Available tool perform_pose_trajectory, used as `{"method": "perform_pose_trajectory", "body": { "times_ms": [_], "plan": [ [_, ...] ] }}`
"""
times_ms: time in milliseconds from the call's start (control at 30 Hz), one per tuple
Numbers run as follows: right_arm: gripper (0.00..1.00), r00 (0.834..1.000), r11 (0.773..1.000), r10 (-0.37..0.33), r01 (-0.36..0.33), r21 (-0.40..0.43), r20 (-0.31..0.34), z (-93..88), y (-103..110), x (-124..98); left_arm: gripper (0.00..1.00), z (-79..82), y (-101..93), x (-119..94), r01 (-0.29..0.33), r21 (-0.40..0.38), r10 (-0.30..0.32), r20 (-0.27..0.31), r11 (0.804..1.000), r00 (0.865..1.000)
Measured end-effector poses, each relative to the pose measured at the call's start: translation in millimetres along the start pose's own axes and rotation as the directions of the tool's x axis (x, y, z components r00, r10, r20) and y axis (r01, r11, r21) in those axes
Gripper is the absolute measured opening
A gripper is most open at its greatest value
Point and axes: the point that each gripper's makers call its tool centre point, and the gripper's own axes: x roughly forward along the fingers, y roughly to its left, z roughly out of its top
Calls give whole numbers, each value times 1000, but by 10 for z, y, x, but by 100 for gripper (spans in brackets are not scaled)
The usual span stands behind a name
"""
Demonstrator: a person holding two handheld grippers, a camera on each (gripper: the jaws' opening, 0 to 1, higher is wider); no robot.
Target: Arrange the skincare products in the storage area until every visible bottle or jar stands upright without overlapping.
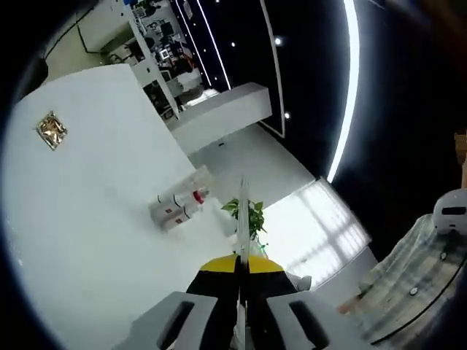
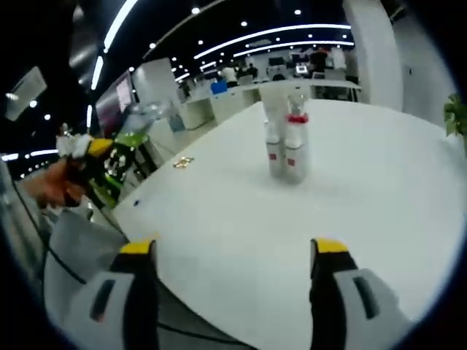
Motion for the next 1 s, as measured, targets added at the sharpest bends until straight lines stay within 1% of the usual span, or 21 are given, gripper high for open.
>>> {"method": "perform_pose_trajectory", "body": {
  "times_ms": [33, 133, 167, 233, 333, 433, 533, 633, 667, 700, 733, 800, 867, 933, 1000],
  "plan": [
    [83, 1000, 1000, 22, -22, 19, 17, 22, 34, -1, 1, 24, 14, 5, 4, -9, -4, 8, 1000, 1000],
    [83, 1000, 1000, 24, -24, 15, 13, 8, 24, 0, 1, 99, 69, 13, 3, -34, -2, 29, 999, 1000],
    [83, 1000, 999, 29, -28, 28, -8, -37, 10, 10, 1, 161, 135, 27, -14, -48, 17, 45, 999, 999],
    [83, 1000, 999, 30, -30, 33, 0, -23, 15, -3, 1, 244, 228, 46, -43, -60, 47, 64, 997, 997],
    [82, 1000, 999, 20, -20, 26, 0, -21, -2, -4, 1, 330, 316, 100, -52, -74, 57, 72, 996, 996],
    [82, 1000, 1000, 19, -19, 13, 3, -21, -14, -7, 1, 429, 433, 202, -69, -91, 76, 79, 993, 994],
    [82, 1000, 1000, 22, -22, 19, -10, -49, -26, -4, 1, 517, 527, 289, -78, -105, 87, 81, 991, 993],
    [81, 1000, 1000, 22, -22, 13, 6, -14, -25, -26, 1, 634, 651, 423, -99, -112, 107, 68, 989, 992],
    [81, 1000, 1000, 20, -20, 10, 12, -4, -29, -33, 1, 653, 697, 449, -120, -107, 126, 55, 987, 990],
    [81, 1000, 1000, 15, -15, 7, 15, 4, -39, -39, 1, 656, 754, 463, -155, -81, 158, 30, 985, 987],
    [81, 1000, 1000, 3, -3, 1, 22, 16, -58, -56, 1, 706, 803, 513, -175, -62, 176, 15, 983, 984],
    [81, 999, 1000, -6, 6, 0, 44, 54, -79, -83, 1, 813, 852, 612, -165, -65, 167, 23, 984, 986],
    [80, 999, 1000, -17, 17, -2, 47, 57, -105, -86, 1, 882, 907, 697, -165, -69, 167, 24, 984, 986],
    [80, 999, 1000, -22, 22, -1, 48, 61, -111, -87, 1, 928, 978, 803, -175, -60, 176, 10, 983, 984],
    [78, 999, 999, -28, 29, -15, 37, 45, -122, -89, 1, 945, 1054, 911, -184, -51, 183, -16, 982, 983]
  ]
}}
